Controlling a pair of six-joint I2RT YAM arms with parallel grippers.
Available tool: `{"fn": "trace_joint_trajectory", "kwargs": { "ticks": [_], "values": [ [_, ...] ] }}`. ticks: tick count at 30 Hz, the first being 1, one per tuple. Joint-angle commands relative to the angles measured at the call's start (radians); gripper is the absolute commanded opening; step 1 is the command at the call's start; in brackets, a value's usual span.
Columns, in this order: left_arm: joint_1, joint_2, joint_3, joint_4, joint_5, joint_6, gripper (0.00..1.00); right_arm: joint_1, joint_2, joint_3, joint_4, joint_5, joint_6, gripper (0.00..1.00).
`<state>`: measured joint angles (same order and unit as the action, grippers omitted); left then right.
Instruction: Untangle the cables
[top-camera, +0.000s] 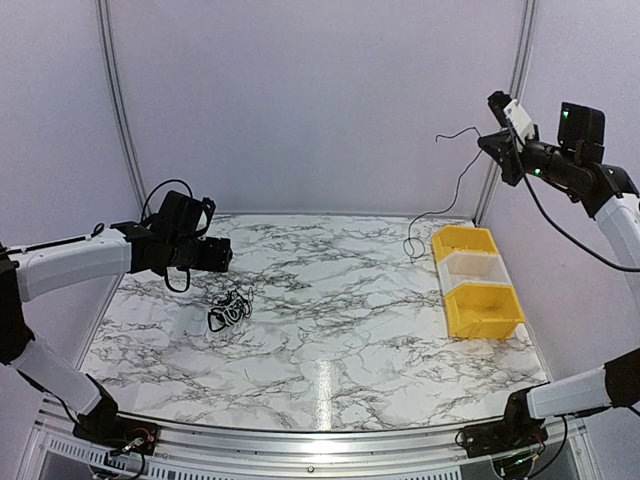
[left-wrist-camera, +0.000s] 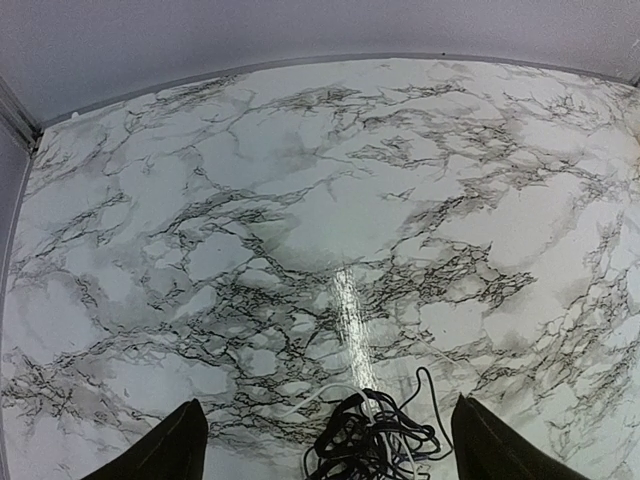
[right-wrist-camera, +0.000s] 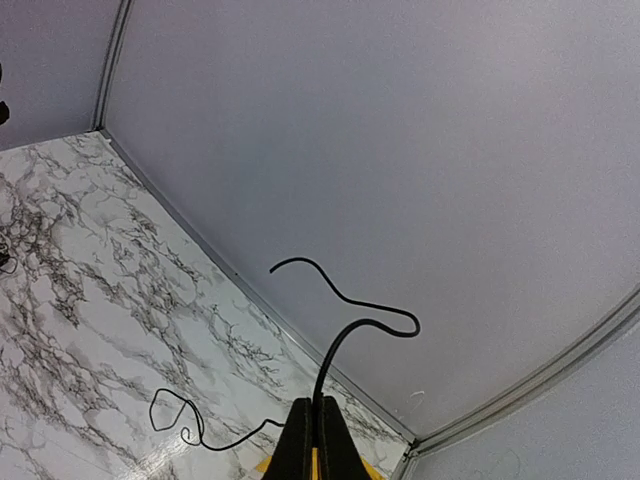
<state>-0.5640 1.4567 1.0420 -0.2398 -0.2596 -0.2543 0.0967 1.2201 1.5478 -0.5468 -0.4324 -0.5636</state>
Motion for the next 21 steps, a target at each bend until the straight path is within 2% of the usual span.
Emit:
{"fn": "trace_joint_trajectory", "kwargs": {
  "ticks": [1,8,16,21],
  "values": [
    [0.016,-0.011,-0.011,0.040,0.042,-0.006,0.87,-0.057,-0.033,0.014,-0.006,0.027,-0.017,0.00],
    [0.017,-0.042,-0.017,0.040,0.041,-0.005,0.87,-0.124,-0.079,-0.024,-0.023,0.077,-0.059,0.00],
    [0.018,-0.063,-0.022,0.040,0.088,-0.028,0.87,-0.156,-0.136,-0.220,0.026,0.212,-0.098,0.00],
    [0.018,-0.090,-0.025,0.040,0.120,-0.046,0.87,-0.267,-0.132,-0.319,0.060,0.188,-0.080,0.00]
  ]
}}
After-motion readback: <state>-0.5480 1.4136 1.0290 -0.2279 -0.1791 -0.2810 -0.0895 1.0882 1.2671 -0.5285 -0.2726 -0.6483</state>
